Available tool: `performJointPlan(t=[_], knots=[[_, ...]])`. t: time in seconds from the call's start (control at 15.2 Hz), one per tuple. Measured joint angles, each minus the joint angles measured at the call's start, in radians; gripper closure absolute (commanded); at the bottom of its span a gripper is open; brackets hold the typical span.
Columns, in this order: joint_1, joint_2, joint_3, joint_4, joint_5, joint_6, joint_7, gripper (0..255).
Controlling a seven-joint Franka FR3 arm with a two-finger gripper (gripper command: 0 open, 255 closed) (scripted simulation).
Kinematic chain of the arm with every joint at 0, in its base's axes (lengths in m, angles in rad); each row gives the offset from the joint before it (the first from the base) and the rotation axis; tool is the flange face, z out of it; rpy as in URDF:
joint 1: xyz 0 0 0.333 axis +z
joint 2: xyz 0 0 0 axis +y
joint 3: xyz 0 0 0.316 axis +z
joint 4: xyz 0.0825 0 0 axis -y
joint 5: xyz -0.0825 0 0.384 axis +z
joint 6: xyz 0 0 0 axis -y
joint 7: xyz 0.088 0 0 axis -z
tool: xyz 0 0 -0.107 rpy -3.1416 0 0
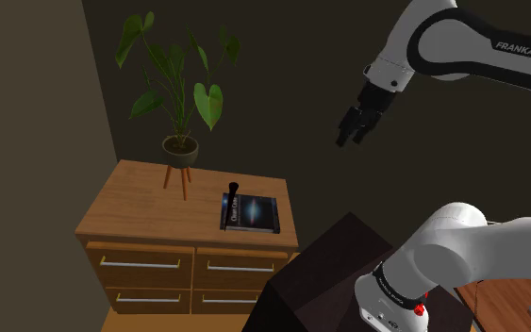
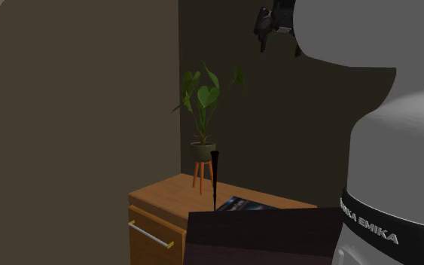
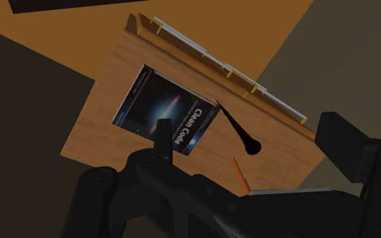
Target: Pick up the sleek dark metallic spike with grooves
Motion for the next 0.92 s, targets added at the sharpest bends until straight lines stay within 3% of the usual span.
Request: performJointPlan(t=[0.2,0.92], knots=[[0.006,0.028,0.004,-0.016,0.008,0.046,-0.003,0],[0.079,0.322,0.06,-0.088,0.097,0.45,-0.022,0]])
